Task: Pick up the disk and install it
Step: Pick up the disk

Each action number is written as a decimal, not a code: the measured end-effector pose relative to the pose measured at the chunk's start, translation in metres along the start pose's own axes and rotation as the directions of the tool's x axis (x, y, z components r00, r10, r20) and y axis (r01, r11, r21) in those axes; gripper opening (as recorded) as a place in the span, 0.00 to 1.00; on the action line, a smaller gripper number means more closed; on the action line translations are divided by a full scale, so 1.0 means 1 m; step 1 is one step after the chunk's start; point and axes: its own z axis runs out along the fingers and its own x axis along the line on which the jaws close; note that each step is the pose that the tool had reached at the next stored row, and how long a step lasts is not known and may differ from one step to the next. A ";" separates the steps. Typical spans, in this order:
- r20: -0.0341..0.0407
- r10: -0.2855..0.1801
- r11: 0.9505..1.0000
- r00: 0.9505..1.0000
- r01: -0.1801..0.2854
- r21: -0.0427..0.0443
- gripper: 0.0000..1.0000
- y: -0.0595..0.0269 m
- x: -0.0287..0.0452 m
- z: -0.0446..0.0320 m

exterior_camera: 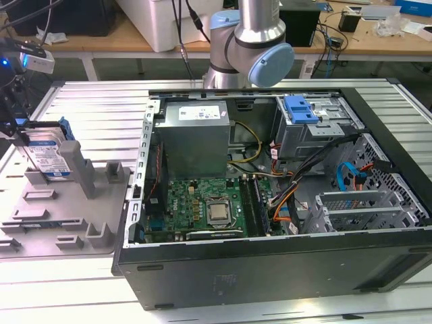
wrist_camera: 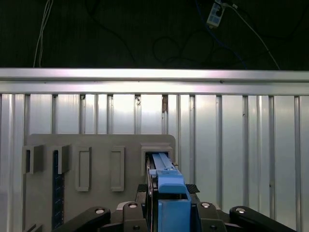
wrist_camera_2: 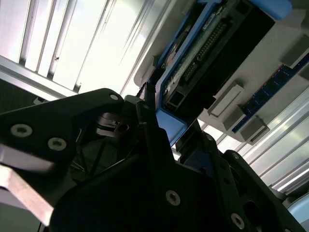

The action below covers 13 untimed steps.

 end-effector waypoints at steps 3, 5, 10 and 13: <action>0.000 0.000 1.000 1.000 0.000 0.000 0.41 0.0000 0.0000 0.0007; 0.000 0.000 1.000 1.000 0.000 0.000 0.41 0.0000 0.0000 0.0012; 0.000 0.000 1.000 1.000 0.000 0.000 0.41 0.0000 0.0000 0.0016; 0.000 0.000 1.000 1.000 0.000 0.000 0.41 0.0000 0.0000 0.0017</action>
